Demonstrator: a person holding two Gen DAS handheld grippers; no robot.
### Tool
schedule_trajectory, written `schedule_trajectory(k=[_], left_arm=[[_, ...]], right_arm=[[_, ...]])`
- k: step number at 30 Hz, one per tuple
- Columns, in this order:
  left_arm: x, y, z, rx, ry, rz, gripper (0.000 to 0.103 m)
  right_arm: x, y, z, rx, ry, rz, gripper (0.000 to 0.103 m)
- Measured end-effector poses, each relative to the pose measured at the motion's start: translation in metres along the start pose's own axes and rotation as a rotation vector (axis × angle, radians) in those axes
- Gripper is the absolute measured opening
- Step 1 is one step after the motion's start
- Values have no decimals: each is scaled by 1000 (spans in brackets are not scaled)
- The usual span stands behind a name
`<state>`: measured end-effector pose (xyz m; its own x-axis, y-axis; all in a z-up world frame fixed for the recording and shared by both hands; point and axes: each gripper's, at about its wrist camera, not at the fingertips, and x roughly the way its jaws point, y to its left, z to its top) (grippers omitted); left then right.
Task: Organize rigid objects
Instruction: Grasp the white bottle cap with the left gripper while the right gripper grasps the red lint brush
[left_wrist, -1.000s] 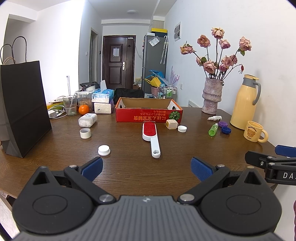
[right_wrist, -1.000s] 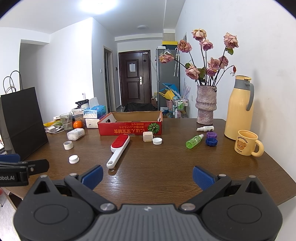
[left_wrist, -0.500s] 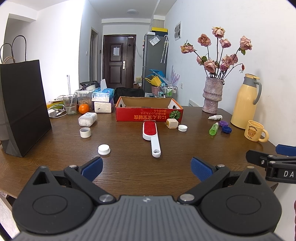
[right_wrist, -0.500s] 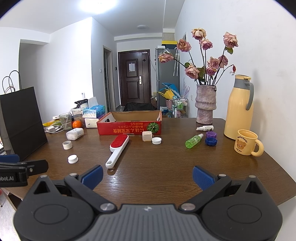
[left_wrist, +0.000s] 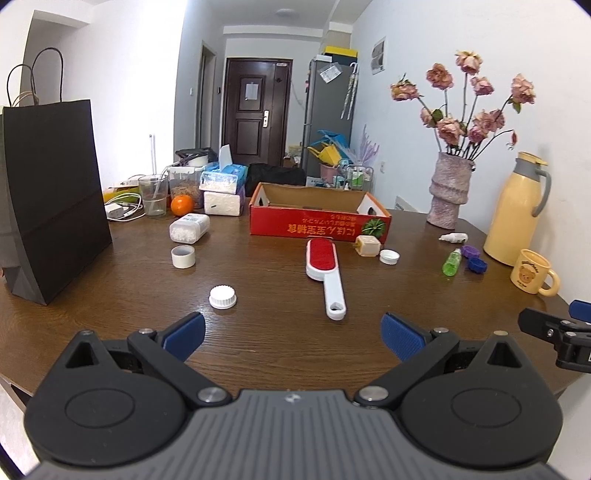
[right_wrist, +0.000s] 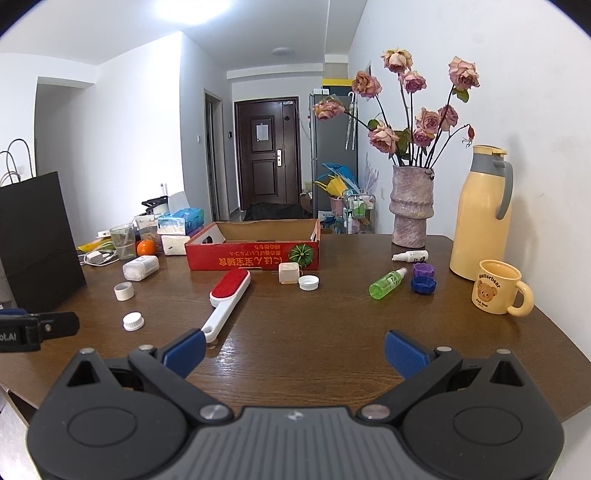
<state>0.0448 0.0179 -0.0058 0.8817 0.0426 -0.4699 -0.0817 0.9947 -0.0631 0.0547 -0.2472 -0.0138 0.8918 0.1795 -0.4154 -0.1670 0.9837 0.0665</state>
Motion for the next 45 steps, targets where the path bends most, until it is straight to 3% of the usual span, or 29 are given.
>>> schedule_trajectory(k=[21,45], left_arm=[[76,22,23,-8,73,38,103],[163,65,41,-28,162,103,103]], right_arm=[[83,0,18,7,66,-3,103],[197,61,39,-72,168,80,103]])
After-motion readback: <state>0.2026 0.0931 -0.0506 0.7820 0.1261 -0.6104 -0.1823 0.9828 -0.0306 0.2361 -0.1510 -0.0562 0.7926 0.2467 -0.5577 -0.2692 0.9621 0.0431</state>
